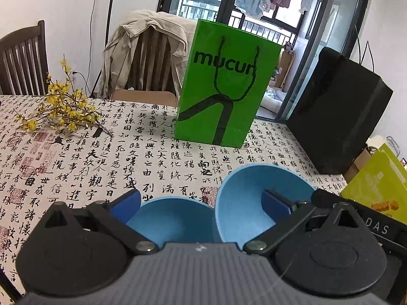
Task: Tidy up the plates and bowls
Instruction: 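Position both grippers around the rim of the top blue bowl, then close both grippers on the blue bowl rim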
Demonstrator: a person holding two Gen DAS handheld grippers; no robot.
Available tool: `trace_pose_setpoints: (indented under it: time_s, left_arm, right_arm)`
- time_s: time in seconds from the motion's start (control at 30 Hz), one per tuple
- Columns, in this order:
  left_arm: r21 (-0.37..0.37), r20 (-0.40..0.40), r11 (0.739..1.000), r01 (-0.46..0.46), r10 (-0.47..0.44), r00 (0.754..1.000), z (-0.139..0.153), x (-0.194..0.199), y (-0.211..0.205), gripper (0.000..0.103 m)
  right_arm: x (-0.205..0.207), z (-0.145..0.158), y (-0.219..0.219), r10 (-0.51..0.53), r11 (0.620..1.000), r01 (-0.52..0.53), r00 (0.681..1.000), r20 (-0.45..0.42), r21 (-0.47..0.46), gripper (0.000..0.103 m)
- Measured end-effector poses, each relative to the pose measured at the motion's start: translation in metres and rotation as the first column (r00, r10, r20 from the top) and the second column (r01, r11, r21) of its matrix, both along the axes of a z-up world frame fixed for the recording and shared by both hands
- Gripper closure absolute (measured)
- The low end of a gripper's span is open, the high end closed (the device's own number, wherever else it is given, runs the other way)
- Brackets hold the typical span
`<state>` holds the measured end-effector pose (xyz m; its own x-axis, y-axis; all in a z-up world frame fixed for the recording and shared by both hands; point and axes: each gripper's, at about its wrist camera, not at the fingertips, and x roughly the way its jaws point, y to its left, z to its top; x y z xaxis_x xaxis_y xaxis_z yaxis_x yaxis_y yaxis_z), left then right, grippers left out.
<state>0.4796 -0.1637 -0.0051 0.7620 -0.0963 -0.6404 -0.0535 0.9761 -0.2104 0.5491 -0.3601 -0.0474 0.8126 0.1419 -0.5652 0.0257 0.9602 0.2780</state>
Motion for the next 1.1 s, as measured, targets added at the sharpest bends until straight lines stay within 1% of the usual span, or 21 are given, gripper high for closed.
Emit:
trace_pose_setpoints:
  time_s: [0.13,0.17,0.2,0.3,0.33,0.37,0.4,0.47,0.53,0.57,0.6,0.7,0.83,0.9,1.03,1.1]
  left_arm:
    - [0.015,-0.003,1.0,-0.008,0.008,1.0,0.0,0.0,-0.005,0.0]
    - [0.024,0.0,1.0,-0.01,0.01,1.0,0.001,-0.001,-0.006,0.0]
    - [0.031,0.003,1.0,-0.007,0.007,1.0,0.001,-0.001,-0.007,0.0]
    - [0.042,-0.001,0.999,0.0,0.0,1.0,-0.002,-0.002,-0.01,0.0]
    - [0.042,-0.008,0.999,-0.001,0.002,1.0,-0.003,-0.001,-0.011,0.002]
    - [0.039,-0.014,0.999,-0.002,0.002,1.0,-0.004,0.0,-0.012,0.005]
    - [0.036,-0.021,0.999,0.001,0.0,1.0,-0.006,0.002,-0.012,0.006]
    - [0.034,-0.034,0.999,0.003,-0.001,0.999,-0.009,0.004,-0.013,0.013]
    - [0.025,-0.046,1.0,0.009,-0.008,0.999,-0.013,0.005,-0.014,0.017]
    - [0.023,-0.048,1.0,0.011,-0.01,0.999,-0.014,0.006,-0.015,0.02]
    - [0.023,-0.048,1.0,0.012,-0.011,0.999,-0.014,0.006,-0.015,0.02]
    - [0.027,-0.05,1.0,0.015,-0.013,0.999,-0.017,0.006,-0.018,0.025]
    - [0.029,-0.053,0.999,0.022,-0.02,0.998,-0.018,0.005,-0.021,0.03]
    - [0.037,-0.05,0.999,0.026,-0.025,0.998,-0.018,0.005,-0.022,0.036]
    - [0.038,-0.053,0.999,0.032,-0.03,0.998,-0.019,0.007,-0.024,0.051]
    - [0.034,-0.062,0.999,0.034,-0.032,0.998,-0.021,0.009,-0.024,0.056]
  right_arm:
    - [0.001,-0.001,0.0,-0.003,1.0,0.003,1.0,0.003,-0.006,0.011]
    - [0.002,-0.001,0.0,-0.005,1.0,0.005,1.0,0.001,-0.009,0.012]
    - [0.003,-0.002,0.0,-0.006,1.0,0.006,1.0,-0.002,-0.013,0.016]
    - [0.004,-0.004,0.002,0.0,1.0,0.0,1.0,-0.008,-0.018,0.019]
    - [0.004,-0.004,0.003,0.001,1.0,-0.001,1.0,-0.008,-0.023,0.019]
    - [0.004,-0.004,0.004,0.002,1.0,-0.003,1.0,-0.008,-0.031,0.022]
    - [0.004,-0.004,0.005,0.006,0.999,-0.007,1.0,-0.008,-0.039,0.029]
    - [0.004,-0.005,0.008,0.012,0.999,-0.013,1.0,-0.013,-0.052,0.035]
    - [0.006,-0.007,0.01,0.01,0.998,-0.011,1.0,-0.011,-0.061,0.036]
    - [0.006,-0.008,0.011,0.007,0.998,-0.008,1.0,-0.011,-0.068,0.038]
    - [0.008,-0.009,0.012,0.007,0.997,-0.008,1.0,-0.018,-0.075,0.043]
    - [0.012,-0.014,0.015,0.013,0.996,-0.016,0.999,-0.038,-0.083,0.05]
    - [0.015,-0.02,0.018,0.017,0.996,-0.021,0.999,-0.047,-0.086,0.055]
    - [0.017,-0.022,0.02,0.021,0.995,-0.026,0.998,-0.053,-0.095,0.059]
    - [0.02,-0.026,0.024,0.021,0.992,-0.029,0.998,-0.065,-0.119,0.063]
    - [0.022,-0.029,0.024,0.03,0.994,-0.037,0.997,-0.073,-0.1,0.067]
